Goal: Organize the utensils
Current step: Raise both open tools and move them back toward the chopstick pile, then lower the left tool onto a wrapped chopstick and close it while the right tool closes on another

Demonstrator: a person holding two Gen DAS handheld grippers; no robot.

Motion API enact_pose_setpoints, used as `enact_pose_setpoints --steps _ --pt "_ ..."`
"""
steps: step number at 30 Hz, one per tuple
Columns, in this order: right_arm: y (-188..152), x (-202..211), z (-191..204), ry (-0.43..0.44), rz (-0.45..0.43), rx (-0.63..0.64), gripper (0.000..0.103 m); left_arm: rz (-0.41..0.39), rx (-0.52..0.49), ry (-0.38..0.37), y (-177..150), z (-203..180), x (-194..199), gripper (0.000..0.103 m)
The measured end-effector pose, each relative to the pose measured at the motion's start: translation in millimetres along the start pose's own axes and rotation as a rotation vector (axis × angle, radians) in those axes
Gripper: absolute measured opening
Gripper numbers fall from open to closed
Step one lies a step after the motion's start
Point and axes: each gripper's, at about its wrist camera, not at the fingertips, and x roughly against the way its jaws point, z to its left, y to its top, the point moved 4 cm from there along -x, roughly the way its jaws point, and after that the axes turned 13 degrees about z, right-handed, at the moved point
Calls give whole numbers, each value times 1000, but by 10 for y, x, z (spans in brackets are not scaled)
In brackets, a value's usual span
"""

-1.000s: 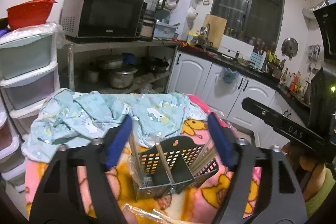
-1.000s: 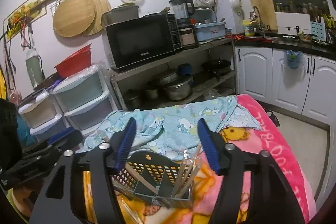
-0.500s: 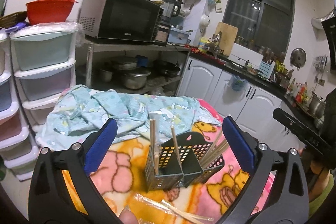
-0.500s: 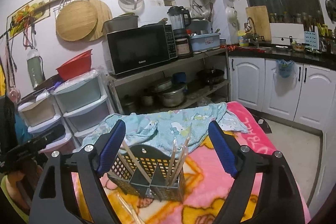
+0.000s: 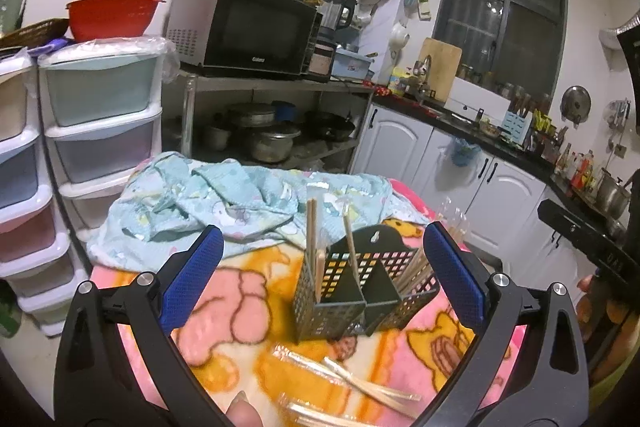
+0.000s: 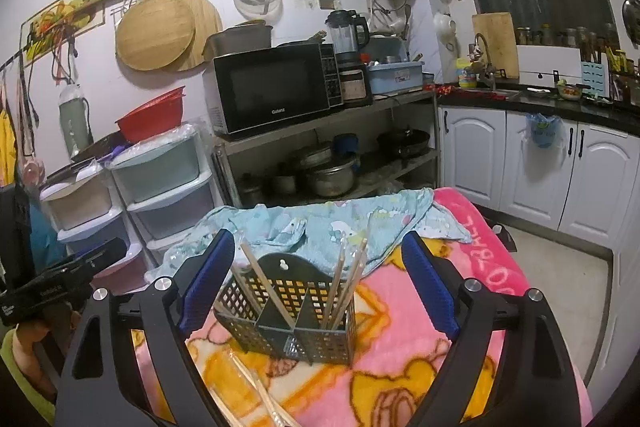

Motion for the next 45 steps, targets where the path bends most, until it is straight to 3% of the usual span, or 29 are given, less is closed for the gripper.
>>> enact_pose_setpoints --steps 33,45 --pt "-613 -321 421 57 202 116 86 151 66 60 -605 355 -190 92" --pt "-747 -466 563 84 263 156 86 214 101 45 -817 505 -278 92"
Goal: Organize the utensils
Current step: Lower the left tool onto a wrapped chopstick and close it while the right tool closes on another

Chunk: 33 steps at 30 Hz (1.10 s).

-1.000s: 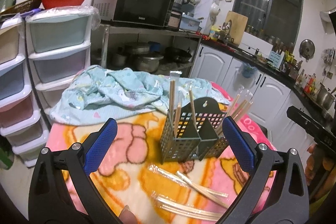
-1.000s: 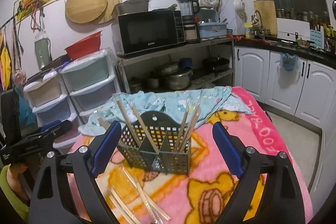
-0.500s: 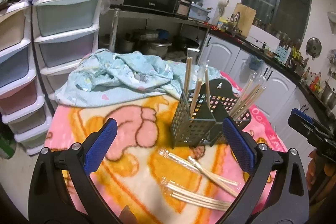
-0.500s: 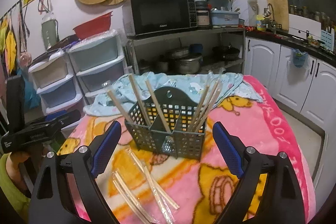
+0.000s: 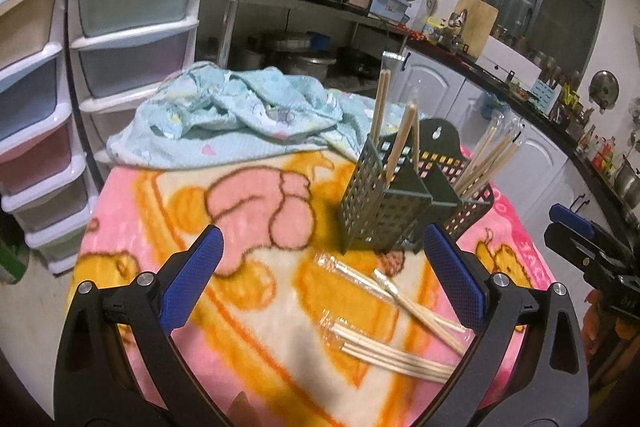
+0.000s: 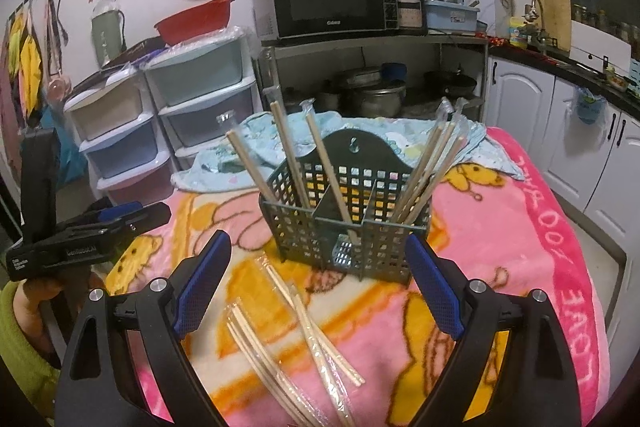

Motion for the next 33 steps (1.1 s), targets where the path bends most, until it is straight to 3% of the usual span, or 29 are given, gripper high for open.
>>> enact_pose_setpoints --steps 9,19,33 --pt "-73 -191 -14 -8 52 7 86 90 10 -23 -213 83 -210 92" --pt "-202 -506 -23 -2 141 15 81 205 12 -66 -471 128 -456 62" --pt "-316 -953 -15 20 265 50 60 365 3 -158 -785 -33 -816 47"
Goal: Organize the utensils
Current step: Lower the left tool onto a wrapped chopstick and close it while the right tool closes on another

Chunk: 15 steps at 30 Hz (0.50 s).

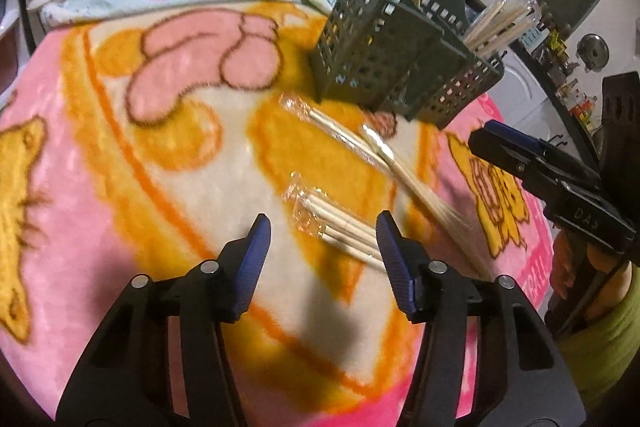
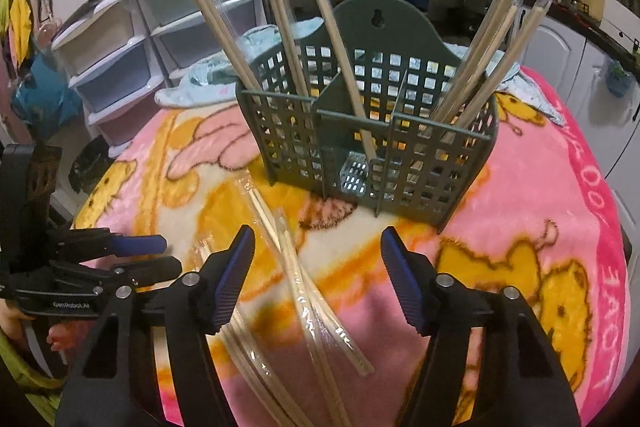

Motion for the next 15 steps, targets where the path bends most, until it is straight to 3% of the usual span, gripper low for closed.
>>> enact_pose_setpoints --steps 5,15 --pt "27 -139 -35 4 35 1 53 40 24 -13 13 24 -152 43" --pt "171 -518 103 47 117 50 43 39 71 -2 74 151 -196 16"
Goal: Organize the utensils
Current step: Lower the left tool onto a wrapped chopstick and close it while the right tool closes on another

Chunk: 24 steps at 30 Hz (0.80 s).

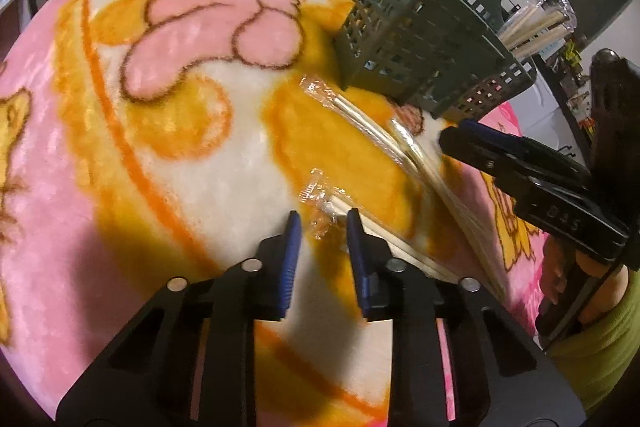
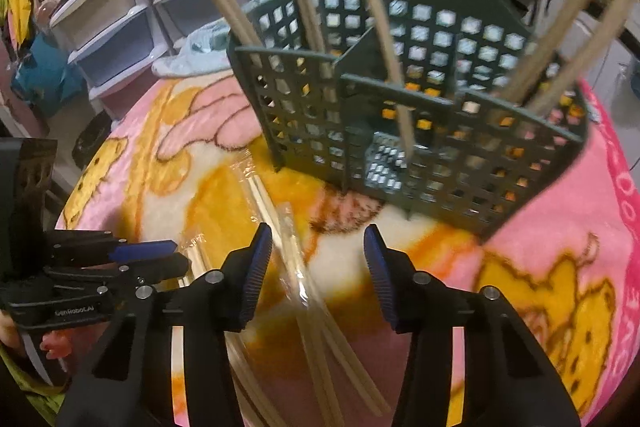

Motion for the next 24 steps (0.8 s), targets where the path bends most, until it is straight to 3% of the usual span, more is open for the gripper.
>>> enact_pose_setpoints --steps 12,16,24 --pt "168 -339 104 46 82 40 28 -16 -9 2 -15 45 18 5" --pt "183 -328 104 75 78 52 13 -34 -7 -1 -23 62 78 4" --pt "158 -171 76 62 37 43 9 -91 -1 -4 11 83 304 2"
